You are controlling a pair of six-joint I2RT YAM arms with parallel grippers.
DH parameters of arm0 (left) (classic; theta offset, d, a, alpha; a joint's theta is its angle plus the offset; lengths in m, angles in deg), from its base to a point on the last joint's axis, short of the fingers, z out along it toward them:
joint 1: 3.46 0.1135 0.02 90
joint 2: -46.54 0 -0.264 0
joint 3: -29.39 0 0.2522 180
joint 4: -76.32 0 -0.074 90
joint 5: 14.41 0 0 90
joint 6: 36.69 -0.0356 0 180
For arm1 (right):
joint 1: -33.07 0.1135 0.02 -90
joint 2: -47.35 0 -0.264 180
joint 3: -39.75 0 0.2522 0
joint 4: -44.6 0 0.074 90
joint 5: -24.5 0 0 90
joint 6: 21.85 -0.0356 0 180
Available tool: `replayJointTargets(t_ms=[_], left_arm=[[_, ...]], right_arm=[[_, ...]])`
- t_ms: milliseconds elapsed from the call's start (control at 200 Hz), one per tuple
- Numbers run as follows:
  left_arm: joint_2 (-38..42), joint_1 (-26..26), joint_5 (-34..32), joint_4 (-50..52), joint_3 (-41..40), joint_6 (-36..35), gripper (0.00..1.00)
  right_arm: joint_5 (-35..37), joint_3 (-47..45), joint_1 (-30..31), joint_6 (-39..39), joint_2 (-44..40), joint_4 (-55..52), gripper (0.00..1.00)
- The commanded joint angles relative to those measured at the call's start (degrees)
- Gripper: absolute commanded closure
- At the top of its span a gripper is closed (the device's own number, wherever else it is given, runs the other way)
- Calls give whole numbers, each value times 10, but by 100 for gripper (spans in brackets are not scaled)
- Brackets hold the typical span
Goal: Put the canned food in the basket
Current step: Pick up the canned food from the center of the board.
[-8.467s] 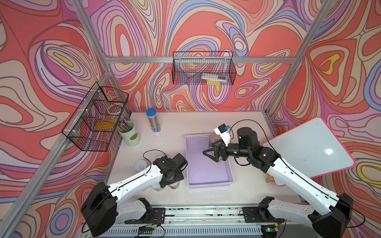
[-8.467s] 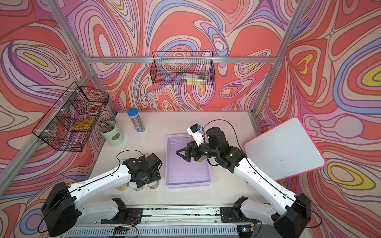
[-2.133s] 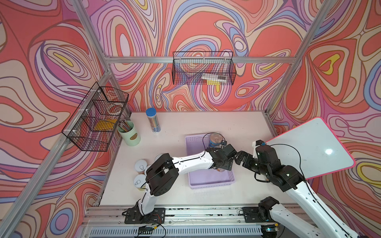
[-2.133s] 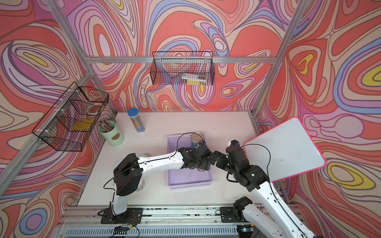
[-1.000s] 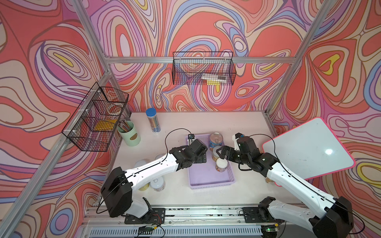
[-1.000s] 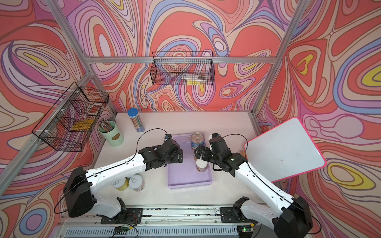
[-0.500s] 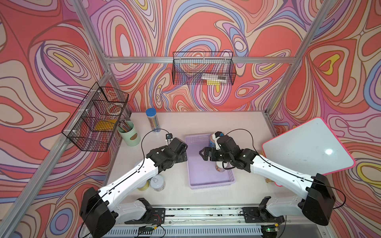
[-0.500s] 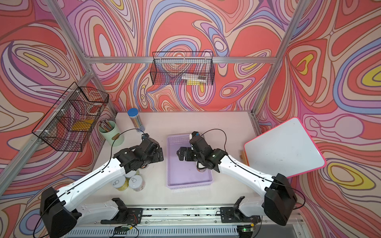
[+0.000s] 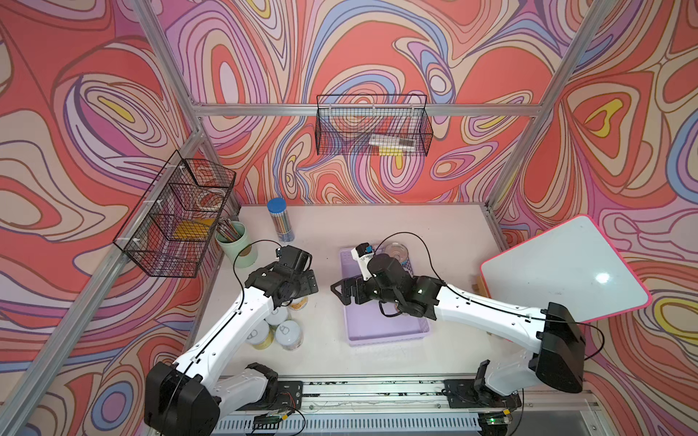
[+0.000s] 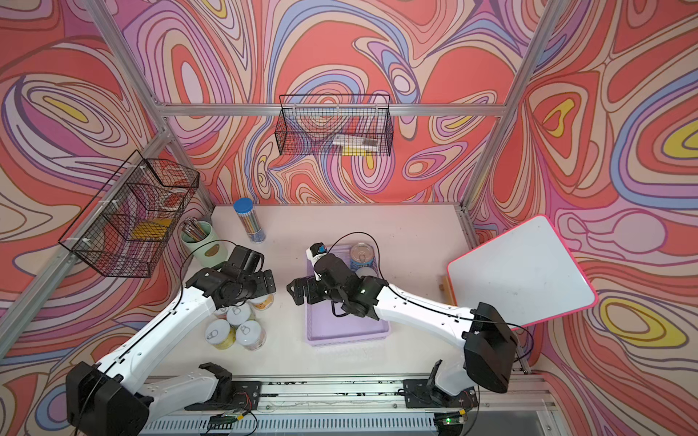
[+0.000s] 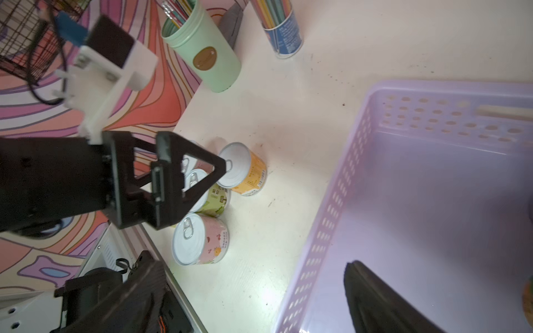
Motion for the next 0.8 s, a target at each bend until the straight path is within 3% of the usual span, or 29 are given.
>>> replayJointTargets(t_ms=[0, 190, 386, 796], left_arm=[[-12, 24, 38, 21, 5, -34, 4], [-56, 59, 70, 31, 29, -68, 4], [-121, 76, 83, 44, 55, -99, 3], [-182, 102, 101, 35, 76, -115, 1]], right_arm=[[7, 10, 12, 28, 10, 48, 2], [-59, 10, 12, 68, 18, 69, 2], [-108, 59, 11, 132, 24, -24, 2], [-125, 57, -2, 132, 17, -37, 2]])
